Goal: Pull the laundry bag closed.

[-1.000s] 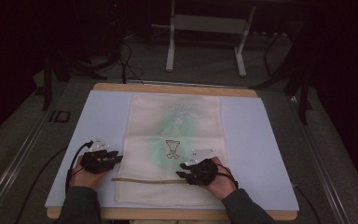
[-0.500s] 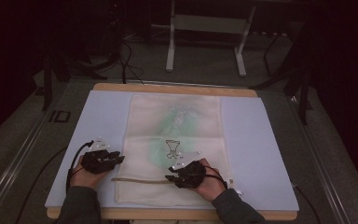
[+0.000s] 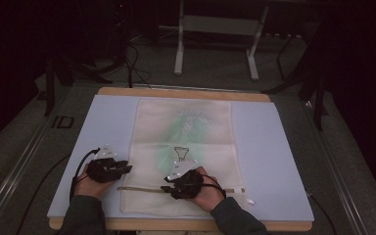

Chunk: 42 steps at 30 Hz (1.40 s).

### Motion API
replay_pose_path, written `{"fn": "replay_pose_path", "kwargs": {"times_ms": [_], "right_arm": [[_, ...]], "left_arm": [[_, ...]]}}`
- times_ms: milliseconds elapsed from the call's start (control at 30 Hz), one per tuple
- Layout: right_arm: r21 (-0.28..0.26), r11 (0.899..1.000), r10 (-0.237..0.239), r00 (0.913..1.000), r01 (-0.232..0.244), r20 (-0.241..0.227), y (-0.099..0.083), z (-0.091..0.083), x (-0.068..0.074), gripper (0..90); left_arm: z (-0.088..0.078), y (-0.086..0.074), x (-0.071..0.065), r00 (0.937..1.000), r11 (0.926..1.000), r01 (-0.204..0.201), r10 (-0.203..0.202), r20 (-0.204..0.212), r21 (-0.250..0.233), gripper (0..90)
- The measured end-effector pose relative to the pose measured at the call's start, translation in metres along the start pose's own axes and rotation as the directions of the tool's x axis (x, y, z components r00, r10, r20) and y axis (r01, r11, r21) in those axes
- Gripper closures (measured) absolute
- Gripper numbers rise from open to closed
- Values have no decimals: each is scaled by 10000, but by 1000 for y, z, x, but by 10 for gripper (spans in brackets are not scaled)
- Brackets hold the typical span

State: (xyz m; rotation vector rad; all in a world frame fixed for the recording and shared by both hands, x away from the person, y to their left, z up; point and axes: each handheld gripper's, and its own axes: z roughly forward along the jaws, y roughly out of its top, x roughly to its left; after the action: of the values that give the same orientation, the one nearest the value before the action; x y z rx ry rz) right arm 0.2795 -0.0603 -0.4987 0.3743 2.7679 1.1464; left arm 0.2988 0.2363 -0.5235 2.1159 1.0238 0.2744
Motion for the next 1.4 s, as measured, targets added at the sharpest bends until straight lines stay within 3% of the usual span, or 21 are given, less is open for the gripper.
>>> {"fn": "replay_pose_path", "kwargs": {"times_ms": [800,1400], "right_arm": [[-179,9985,-535,9955,523,-776,28,42,20,709],[-492,9969,-668,9921,619,-1063,52,71,29,770]], "left_arm": [[3,-1,0,9996,9998,-24,19,284,201,676],[0,-1,4,9998,9999,157,-158,92,63,670]]}}
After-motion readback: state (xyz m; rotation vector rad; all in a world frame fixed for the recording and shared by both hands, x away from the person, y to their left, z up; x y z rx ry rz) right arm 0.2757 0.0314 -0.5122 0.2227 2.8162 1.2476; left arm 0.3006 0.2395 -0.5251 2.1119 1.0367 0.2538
